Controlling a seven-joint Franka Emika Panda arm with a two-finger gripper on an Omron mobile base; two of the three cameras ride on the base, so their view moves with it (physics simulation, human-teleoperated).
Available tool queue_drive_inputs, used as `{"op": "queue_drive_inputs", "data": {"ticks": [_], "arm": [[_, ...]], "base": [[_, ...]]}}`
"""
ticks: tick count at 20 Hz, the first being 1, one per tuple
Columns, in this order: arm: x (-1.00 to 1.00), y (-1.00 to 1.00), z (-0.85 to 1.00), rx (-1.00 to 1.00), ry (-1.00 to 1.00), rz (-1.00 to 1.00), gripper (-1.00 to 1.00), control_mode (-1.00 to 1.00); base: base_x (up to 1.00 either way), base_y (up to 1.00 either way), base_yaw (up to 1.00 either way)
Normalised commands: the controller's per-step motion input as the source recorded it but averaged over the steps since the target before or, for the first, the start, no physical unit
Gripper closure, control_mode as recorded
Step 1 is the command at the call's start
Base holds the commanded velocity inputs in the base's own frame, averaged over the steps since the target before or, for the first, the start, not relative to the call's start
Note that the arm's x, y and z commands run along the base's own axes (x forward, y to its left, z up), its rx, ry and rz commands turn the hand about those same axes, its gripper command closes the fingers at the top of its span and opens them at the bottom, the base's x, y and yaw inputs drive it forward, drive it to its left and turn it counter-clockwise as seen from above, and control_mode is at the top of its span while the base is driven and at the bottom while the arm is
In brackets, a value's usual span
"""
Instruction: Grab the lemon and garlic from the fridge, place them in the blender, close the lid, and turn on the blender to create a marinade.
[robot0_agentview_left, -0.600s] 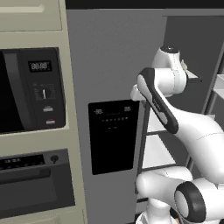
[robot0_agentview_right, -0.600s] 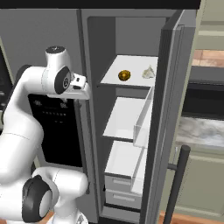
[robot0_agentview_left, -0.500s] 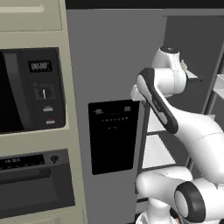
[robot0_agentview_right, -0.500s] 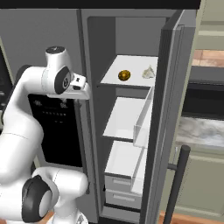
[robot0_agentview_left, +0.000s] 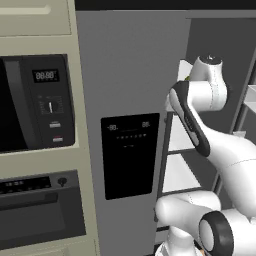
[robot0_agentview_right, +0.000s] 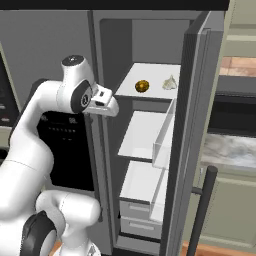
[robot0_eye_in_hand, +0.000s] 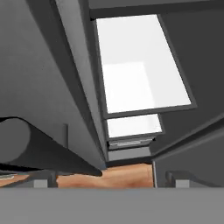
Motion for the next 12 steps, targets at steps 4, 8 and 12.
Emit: {"op": "queue_drive_inputs", "data": {"ticks": [4, 8, 12], "arm": [[0.21, -0.92, 0.45, 0.00, -0.05, -0.32, -1.00, -1.00], [0.28, -0.85, 0.42, 0.06, 0.00, -0.32, -1.00, -1.00], [0.51, -0.47, 0.25, 0.09, -0.02, -0.22, -1.00, -1.00]], "base": [[0.00, 0.00, 0.00], [0.00, 0.00, 0.00], [0.00, 0.00, 0.00]]}}
